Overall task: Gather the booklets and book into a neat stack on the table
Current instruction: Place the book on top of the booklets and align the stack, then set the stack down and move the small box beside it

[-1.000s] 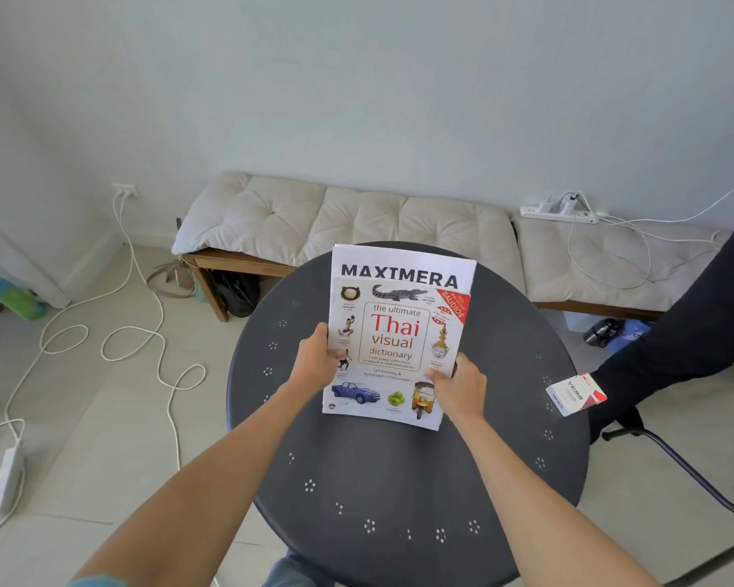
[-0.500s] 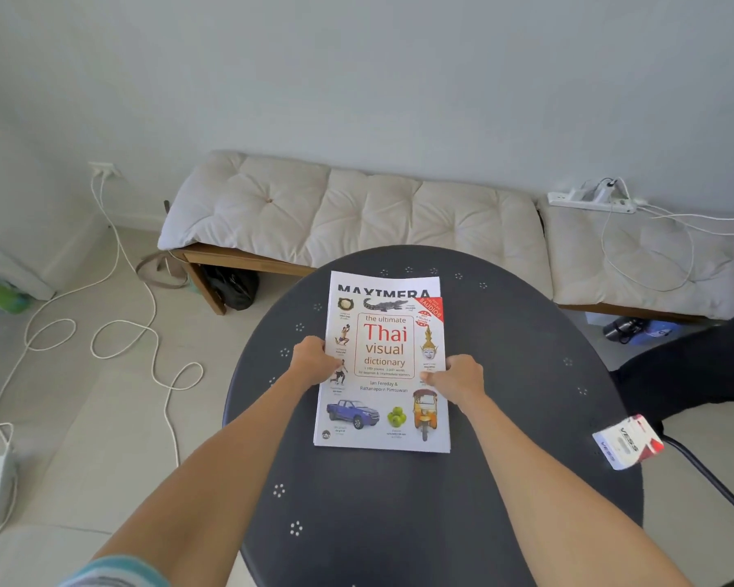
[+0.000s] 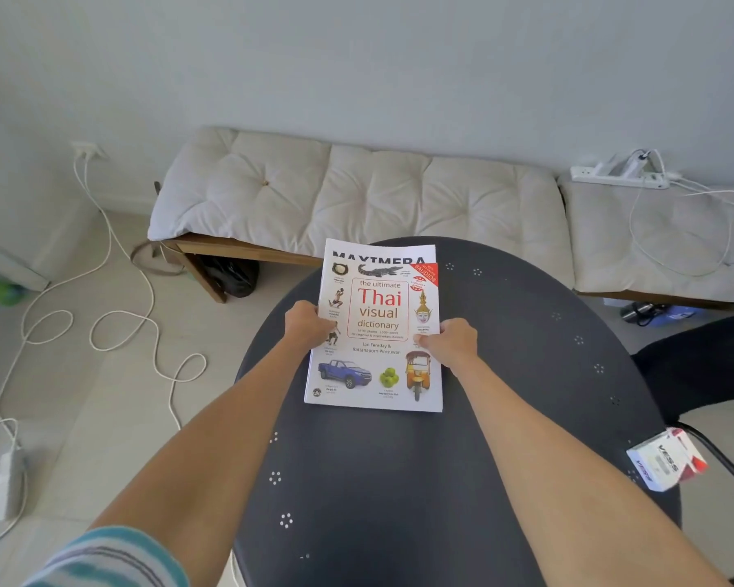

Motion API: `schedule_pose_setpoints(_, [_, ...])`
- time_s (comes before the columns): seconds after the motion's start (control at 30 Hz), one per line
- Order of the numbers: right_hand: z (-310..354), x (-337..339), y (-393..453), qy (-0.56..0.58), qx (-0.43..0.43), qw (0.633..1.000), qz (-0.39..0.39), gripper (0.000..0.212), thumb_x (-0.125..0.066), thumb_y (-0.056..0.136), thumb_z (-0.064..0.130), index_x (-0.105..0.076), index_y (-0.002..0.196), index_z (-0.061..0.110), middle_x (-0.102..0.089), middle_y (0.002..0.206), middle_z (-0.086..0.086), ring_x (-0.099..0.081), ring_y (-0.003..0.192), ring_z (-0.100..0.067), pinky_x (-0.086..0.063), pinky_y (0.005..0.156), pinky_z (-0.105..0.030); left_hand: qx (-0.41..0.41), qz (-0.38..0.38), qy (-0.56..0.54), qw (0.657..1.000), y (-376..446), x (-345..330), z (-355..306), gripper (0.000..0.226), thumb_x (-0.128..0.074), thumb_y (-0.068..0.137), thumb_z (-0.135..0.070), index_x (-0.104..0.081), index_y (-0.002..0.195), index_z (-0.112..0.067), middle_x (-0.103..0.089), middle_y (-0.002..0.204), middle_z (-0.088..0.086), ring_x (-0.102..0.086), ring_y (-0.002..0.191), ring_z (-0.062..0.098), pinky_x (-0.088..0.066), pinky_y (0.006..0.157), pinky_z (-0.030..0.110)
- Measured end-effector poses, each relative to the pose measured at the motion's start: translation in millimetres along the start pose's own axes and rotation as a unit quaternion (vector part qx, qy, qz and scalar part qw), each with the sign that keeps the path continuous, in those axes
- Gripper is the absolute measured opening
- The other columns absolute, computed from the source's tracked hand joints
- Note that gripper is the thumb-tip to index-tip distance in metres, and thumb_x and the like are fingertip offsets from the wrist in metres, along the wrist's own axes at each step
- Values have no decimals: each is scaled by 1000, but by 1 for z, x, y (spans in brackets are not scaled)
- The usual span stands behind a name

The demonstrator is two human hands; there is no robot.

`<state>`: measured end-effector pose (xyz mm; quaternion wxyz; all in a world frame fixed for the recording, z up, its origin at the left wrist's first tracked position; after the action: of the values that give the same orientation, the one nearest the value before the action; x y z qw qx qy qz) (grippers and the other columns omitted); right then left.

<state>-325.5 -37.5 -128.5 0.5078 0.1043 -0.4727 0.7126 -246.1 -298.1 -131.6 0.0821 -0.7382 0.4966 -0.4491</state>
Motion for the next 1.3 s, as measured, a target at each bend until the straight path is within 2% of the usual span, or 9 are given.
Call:
schedule_pose_setpoints(0.17, [6,-6,1,18,3,1000,-5,27,-75,83,25,-69,103,8,-72,115,-7,-70,89,-18,-41,50,-18,0,-13,-7,1000,5,7,1,18,-66,85,-16,-71,96,-3,-74,104,12,-70,92,25,-47,57,23])
schedule_pose_setpoints(0.27, [6,-6,-1,19,4,1000,-21,26,-75,82,27,-67,99,9,-72,113,-6,-68,83,-15,-40,49,-18,-8,-17,14,1000,7,9,-1,19,-67,84,-17,-71,96,-3,-74,104,11,-68,89,23,-41,50,19])
schedule_pose_setpoints(0.5, [11,-5,-10,-25,0,997,-76,35,-75,81,33,-60,102,8,-70,108,-7,-69,91,-23,-50,61,-29,-22,-52,72,996,6,15,-8,23,-72,81,-14,-67,96,4,-72,101,15,-67,88,28,-48,65,30])
schedule_pose_setpoints(0.7, [18,-6,-18,-61,8,993,-96,27,-71,85,31,-55,90,11,-69,104,-9,-68,91,-26,-40,53,-26,-44,-78,125,988,-2,10,-17,13,-61,88,-7,-61,95,4,-68,101,18,-52,72,21,-38,49,24])
schedule_pose_setpoints(0.8, [13,-7,-18,-45,16,996,-71,27,-66,88,30,-60,100,6,-68,108,-9,-67,93,-25,-42,58,-27,-53,-75,132,987,-4,11,-18,15,-61,87,-9,-57,99,0,-66,104,16,-54,79,23,-39,56,27])
schedule_pose_setpoints(0.93, [0,-5,-21,-18,40,998,-34,33,-59,93,32,-62,113,6,-68,118,-7,-65,93,-19,-48,65,-24,-68,-40,143,987,-5,10,-17,22,-62,88,-15,-61,103,2,-68,110,14,-56,79,21,-37,49,20])
schedule_pose_setpoints(1.0, [-8,0,-28,-29,46,998,-36,45,-58,93,34,-57,128,5,-62,129,-9,-63,110,-23,-50,79,-30,-70,-36,148,986,-12,7,-18,30,-58,91,-21,-58,111,1,-65,118,14,-61,93,26,-43,56,21])
schedule_pose_setpoints(1.1, [-29,10,-43,-16,33,997,-63,57,-57,93,39,-47,140,9,-53,141,-8,-53,126,-24,-48,94,-35,-62,-57,171,982,-27,-4,-20,42,-54,93,-28,-49,123,1,-53,127,18,-54,114,32,-47,90,39])
schedule_pose_setpoints(1.3, [-104,41,-87,3,-32,986,-164,58,-55,90,49,-50,136,14,-56,130,-5,-55,119,-24,-49,83,-37,-117,-81,217,966,-76,-56,-33,49,-47,95,-33,-42,134,-4,-38,144,14,-37,133,32,-34,109,45])
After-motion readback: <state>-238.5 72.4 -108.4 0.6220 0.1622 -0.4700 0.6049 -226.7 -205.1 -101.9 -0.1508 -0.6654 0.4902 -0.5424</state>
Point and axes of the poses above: each hand's wrist, its own y-axis towards the middle knuckle, its own x-axis out of the back of the hand, z = x × y, the point moved 8 cm from there along y, towards the middle knuckle
